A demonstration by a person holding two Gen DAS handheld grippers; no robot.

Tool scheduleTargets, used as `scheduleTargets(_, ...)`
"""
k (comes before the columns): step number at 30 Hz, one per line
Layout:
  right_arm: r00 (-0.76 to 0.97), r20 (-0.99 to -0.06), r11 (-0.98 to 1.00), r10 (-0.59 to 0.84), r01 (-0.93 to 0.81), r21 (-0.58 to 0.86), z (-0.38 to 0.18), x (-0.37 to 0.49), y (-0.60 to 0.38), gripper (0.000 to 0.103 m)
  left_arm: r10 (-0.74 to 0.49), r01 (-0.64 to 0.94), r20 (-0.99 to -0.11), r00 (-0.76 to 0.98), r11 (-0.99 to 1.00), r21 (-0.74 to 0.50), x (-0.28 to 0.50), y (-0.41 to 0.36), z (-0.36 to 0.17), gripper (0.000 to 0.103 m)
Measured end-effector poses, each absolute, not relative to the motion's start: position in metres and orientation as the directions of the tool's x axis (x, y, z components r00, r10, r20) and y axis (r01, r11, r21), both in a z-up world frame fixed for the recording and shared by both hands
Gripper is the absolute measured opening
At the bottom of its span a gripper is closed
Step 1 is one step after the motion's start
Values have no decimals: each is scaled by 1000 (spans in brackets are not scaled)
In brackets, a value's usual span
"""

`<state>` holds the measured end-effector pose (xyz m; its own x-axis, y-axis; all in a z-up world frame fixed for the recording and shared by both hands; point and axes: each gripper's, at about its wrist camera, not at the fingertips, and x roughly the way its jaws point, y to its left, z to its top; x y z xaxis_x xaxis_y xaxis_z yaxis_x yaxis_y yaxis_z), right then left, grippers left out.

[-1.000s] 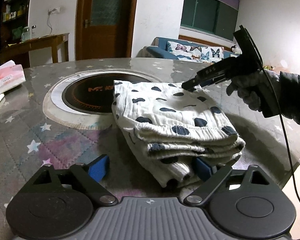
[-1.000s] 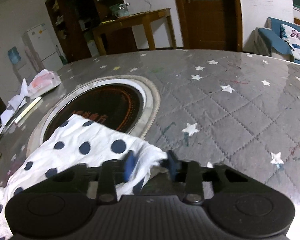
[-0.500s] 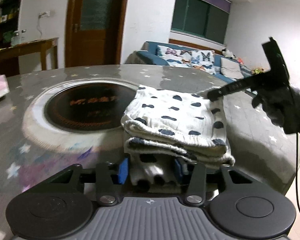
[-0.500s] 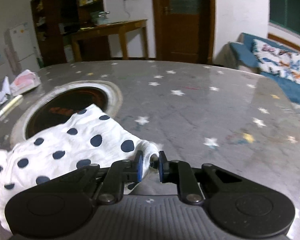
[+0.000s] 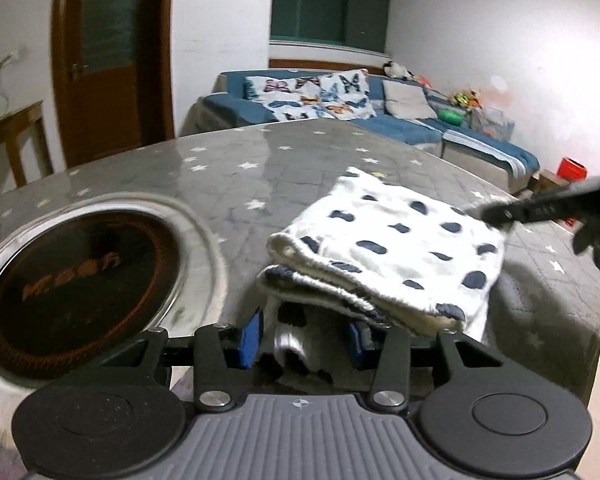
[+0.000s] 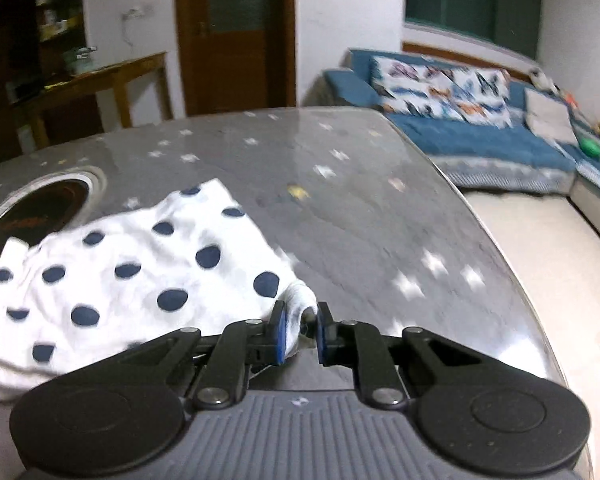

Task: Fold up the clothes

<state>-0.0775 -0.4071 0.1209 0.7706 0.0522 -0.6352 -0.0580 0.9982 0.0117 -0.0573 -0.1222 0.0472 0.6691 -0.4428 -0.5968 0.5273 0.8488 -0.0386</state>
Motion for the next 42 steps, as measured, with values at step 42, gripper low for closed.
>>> scheduleTargets(42, 745, -582, 539, 326, -652, -533, 91, -157, -224, 30, -482, 120, -706, 519, 859, -498, -39, -88, 54, 89)
